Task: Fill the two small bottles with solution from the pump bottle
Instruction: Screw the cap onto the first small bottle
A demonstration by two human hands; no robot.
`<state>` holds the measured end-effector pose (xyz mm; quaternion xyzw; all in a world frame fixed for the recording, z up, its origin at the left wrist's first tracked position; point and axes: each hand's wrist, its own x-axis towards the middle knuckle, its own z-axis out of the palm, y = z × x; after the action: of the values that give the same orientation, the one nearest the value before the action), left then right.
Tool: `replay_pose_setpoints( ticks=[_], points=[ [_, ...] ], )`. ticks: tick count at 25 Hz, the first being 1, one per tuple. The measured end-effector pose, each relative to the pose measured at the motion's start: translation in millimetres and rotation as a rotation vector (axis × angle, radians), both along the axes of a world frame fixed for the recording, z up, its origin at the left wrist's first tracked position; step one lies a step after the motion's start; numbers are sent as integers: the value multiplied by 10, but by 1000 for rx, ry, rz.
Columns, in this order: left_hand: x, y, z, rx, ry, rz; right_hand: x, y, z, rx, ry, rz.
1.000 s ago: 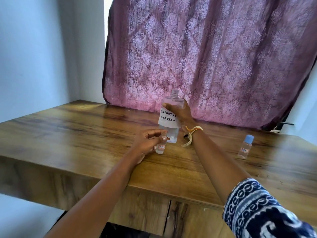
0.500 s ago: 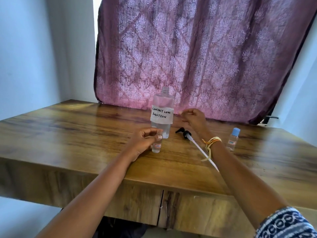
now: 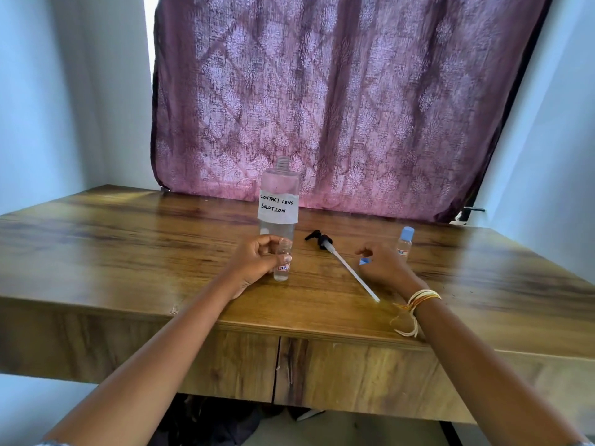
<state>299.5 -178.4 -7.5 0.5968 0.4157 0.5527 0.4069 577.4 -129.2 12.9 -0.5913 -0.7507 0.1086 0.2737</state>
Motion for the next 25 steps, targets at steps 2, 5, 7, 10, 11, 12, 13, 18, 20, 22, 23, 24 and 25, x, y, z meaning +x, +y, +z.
replay_pose_setpoints(
  ticks=[2,5,7,10,11,12,13,18,20,22,23,24,25],
  points=[
    [-4,4,-18,3,15,-7,18,-30,-17,13,-53,0],
    [-13,7,-25,-9,4,-14,13,-63,-1,21,-65,-15],
    [-14,6,-23,-20,-20,-19,-21,-99,22,69,-5,-43],
    [-14,-22,-12,-45,-82,-33,-174,-171,114,172,153,-69],
    [-16,-32,-8,-54,-93,-39,-255,-198,158,181,211,-47],
    [-17,-39,-4,-62,-98,-45,-344,-222,199,173,275,-3],
    [-17,-46,-3,-68,-103,-51,-440,-246,234,148,341,63],
    [-19,-30,14,-78,-135,-74,-881,-376,338,76,420,360],
    [-29,-27,9,-69,-130,-88,-1001,-384,368,63,362,389],
    [-43,-20,0,-68,-127,-89,-1092,-389,422,16,338,380],
    [-52,-17,-4,-70,-121,-83,-1122,-400,455,22,313,388],
    [-61,-15,-5,-72,-115,-80,-1140,-405,497,65,269,396],
    [-65,-14,-9,-76,-113,-83,-1143,-405,540,125,214,406]
  ],
)
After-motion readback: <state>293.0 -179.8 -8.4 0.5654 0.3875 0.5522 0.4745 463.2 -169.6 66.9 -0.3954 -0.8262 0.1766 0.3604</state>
